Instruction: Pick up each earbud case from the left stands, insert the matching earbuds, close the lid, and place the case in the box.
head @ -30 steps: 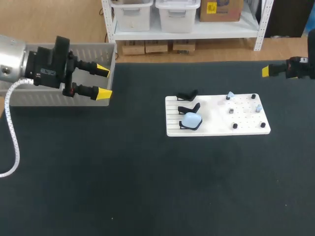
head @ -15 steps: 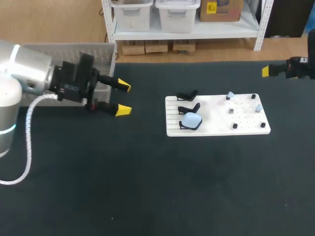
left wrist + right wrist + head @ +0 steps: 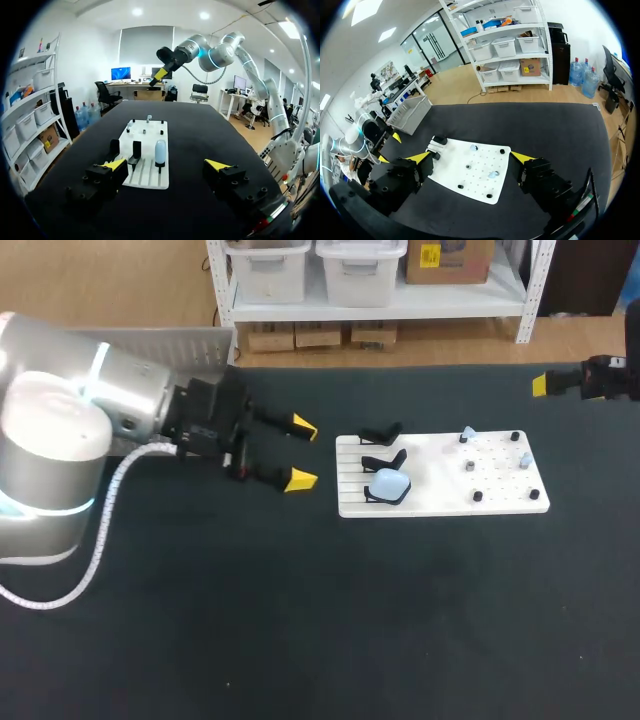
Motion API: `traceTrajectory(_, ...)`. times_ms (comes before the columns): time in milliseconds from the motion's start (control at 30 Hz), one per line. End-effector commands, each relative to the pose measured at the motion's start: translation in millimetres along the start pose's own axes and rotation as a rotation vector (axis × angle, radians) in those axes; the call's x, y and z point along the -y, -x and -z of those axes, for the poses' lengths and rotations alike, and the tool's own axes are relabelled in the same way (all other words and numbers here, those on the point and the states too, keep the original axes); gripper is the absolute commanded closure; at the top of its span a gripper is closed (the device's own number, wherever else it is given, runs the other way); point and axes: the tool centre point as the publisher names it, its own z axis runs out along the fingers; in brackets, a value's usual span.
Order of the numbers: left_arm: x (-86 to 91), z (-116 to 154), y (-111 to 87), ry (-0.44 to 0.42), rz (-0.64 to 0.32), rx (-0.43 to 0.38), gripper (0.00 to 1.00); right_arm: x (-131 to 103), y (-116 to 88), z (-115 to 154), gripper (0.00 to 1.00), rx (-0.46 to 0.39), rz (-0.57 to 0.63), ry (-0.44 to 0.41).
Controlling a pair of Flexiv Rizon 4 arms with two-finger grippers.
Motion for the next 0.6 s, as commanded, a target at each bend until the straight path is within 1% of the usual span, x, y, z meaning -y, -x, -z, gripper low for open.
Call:
traceTrajectory(33, -5.9, -22, 0.1, -0.005, 0.001, -0.004, 0.00, 0, 0, 0, 0.00, -0.001, 0.000, 0.000)
traceTrajectory(233, -0.6, -43, 0.4, -0.013, -0.019, -0.007, 0.00, 0, 0, 0, 0.00, -0.001, 0.000, 0.000)
traceTrajectory(367, 0.2, -56, -6.1, -0.023, -0.022, -0.005, 0.00, 0, 0, 0, 0.00, -0.001, 0.000, 0.000)
traceTrajectory(600, 0.0, -65, -15.7, -0.042, -0.015, -0.008, 0.00, 0, 0, 0, 0.00, -0.001, 0.000, 0.000)
